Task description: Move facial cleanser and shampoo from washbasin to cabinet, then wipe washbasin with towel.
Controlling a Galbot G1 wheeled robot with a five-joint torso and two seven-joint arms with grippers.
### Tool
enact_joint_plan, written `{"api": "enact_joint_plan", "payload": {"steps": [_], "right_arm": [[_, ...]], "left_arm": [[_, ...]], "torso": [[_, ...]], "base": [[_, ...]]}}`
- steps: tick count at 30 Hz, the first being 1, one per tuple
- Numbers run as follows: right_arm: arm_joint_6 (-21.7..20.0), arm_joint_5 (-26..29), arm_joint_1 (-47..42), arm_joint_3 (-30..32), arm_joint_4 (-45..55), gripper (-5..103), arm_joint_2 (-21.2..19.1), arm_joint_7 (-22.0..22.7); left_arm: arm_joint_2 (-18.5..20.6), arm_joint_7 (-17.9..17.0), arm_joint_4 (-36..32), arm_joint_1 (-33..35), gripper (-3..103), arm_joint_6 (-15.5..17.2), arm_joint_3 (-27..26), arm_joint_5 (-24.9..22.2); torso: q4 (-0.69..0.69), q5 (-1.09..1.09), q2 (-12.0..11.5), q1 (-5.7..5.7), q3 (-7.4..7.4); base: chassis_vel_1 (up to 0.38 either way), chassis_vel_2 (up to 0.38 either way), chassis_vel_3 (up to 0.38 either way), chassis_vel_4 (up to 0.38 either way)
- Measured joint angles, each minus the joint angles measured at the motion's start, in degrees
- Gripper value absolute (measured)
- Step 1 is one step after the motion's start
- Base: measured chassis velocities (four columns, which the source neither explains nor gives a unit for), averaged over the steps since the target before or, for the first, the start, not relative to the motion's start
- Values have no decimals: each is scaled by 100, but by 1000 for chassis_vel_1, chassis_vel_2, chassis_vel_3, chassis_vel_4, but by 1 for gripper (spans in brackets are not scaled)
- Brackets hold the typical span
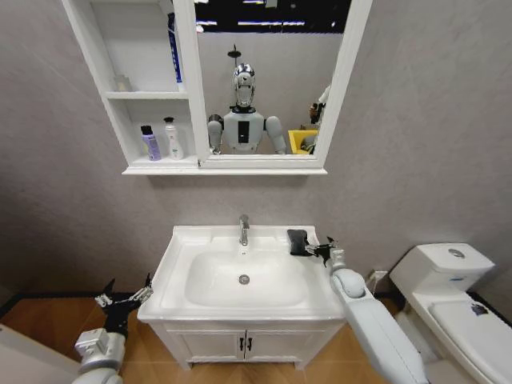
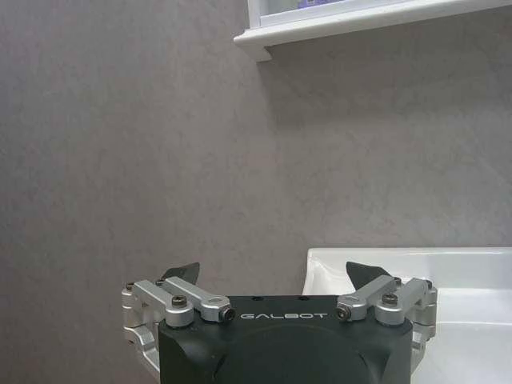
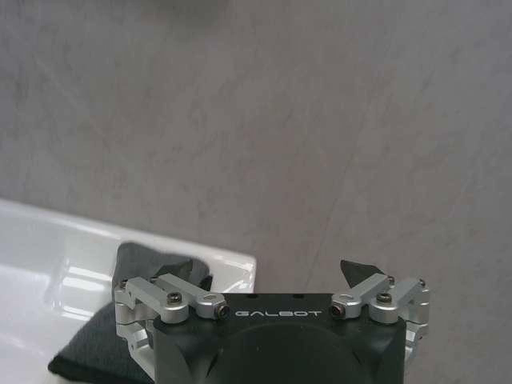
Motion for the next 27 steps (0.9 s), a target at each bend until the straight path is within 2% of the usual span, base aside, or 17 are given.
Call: {"api": "enact_joint_plan", "payload": {"steps": [3, 5, 6, 8, 9, 11, 12, 14, 17, 27], "right_arm": [[2, 45, -352, 130, 509, 100, 43, 140], [26, -100, -1311, 471, 1546, 100, 346, 254], [62, -280, -1732, 597, 1961, 100, 518, 199], [74, -374, -1948, 665, 2179, 100, 613, 163], [102, -687, -2701, 810, 2951, 100, 967, 47], [134, -1000, -3688, 809, 3725, 100, 1371, -7], [134, -1000, -3688, 809, 3725, 100, 1371, -7], [265, -1220, -4302, 772, 4072, 100, 1577, -40], [617, -1497, -4857, 741, 4284, 100, 1745, -21], [918, -1540, -5080, 629, 4254, 100, 1682, 132]], "left_arm": [[0, 1, 0, 0, 100, 0, 1, 0], [0, 0, -1, 0, 100, 0, 0, 0], [1, 0, 0, 0, 100, 0, 1, 0], [0, 1, 0, 0, 100, 0, 1, 0], [1, 1, -1, 0, 100, 0, 1, 0], [0, -1, -1, 0, 100, 0, -1, 0], [0, -1, -1, 0, 100, 0, -1, 0], [1, -1, -1, 0, 100, 0, 0, 0], [0, 0, -1, 0, 100, 0, 0, 0], [0, 0, 0, 0, 100, 0, 0, 0]], "torso": [[1, -3, 0, -1, -1], [5, 1, 0, -1, -1], [-2, 3, 0, -1, 0], [-1, 3, 0, -1, -1], [-1, -2, 1, -2, -2], [2, -2, 1, -2, -2], [2, -2, 1, -2, -2], [-2, -2, 1, -3, -2], [2, -2, 1, -2, -1], [1, -1, -1, 1, 1]], "base": [[0, 0, 0, 0], [0, 0, 0, 0], [0, 0, 0, 0], [0, 0, 0, 0], [0, 0, 0, 0], [0, 0, 0, 0], [0, 0, 0, 0], [0, 0, 0, 0], [0, 0, 0, 0], [50, -92, -55, 97]]}}
